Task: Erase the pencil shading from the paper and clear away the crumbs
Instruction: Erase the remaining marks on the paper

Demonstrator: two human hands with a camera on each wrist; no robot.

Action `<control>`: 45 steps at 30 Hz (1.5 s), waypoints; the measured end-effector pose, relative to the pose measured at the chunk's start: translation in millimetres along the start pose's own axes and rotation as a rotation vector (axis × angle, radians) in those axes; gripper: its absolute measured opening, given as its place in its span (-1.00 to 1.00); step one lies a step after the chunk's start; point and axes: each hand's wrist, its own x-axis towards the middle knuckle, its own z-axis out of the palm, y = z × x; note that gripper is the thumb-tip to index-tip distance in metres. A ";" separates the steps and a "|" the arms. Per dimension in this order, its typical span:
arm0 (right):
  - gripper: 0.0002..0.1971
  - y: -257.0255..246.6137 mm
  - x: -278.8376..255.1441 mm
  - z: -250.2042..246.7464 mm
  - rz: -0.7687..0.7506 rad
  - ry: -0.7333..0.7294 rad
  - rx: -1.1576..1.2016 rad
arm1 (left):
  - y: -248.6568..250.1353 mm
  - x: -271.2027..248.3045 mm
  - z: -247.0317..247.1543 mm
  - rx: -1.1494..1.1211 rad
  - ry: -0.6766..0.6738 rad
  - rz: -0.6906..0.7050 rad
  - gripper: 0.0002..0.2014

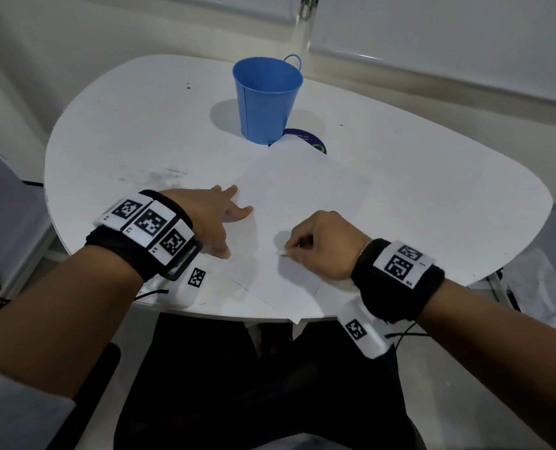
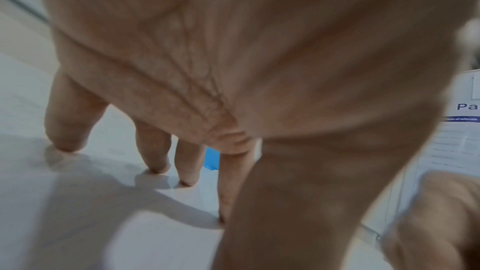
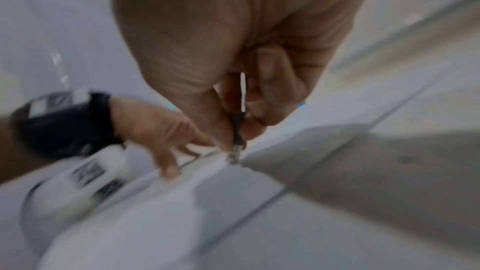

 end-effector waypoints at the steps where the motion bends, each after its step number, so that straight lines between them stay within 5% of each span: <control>1: -0.86 -2.6 -2.6 3.6 -0.014 -0.018 -0.009 | -0.2 0.4 -0.2 0.012 -0.008 0.000 -0.07; 4: -0.87 -18.1 -15.9 17.7 -0.110 -0.160 -0.027 | -1.3 0.3 -1.5 0.021 -0.014 0.005 -0.06; 8: -0.87 -5.0 -3.4 10.6 -0.029 0.006 -0.008 | 0.7 -2.2 -1.3 0.043 -0.018 0.007 -0.07; 12: -0.86 -15.2 -12.5 16.2 -0.096 -0.128 -0.069 | 2.3 -5.2 -2.1 0.055 -0.019 0.004 -0.08; 16: -0.83 10.1 5.3 -10.3 0.134 0.154 -0.167 | 3.6 -7.1 -2.6 0.059 -0.020 0.011 -0.08; 18: -0.83 5.3 1.4 -12.5 0.128 0.174 -0.167 | 3.1 -10.8 -0.8 0.069 -0.011 0.016 -0.09; 24: -0.84 -8.2 -1.9 -8.8 0.057 0.276 -0.222 | 19.3 -26.8 6.7 0.181 0.098 0.098 -0.29; 28: -0.84 -1.0 -0.7 3.1 0.108 0.203 -0.165 | 31.8 -26.4 14.7 0.070 0.096 0.226 -0.57; 35: -0.89 14.6 -2.9 -9.5 0.059 0.103 -0.029 | 29.9 -19.5 24.2 0.048 0.018 0.224 -0.29; 40: -0.89 18.1 -6.7 -13.3 0.040 0.219 -0.021 | 45.4 -21.4 25.7 0.342 0.096 0.170 -0.30; 45: -0.87 19.3 -17.9 5.3 0.075 0.161 -0.062 | 53.6 -24.6 27.2 0.369 0.147 0.170 -0.36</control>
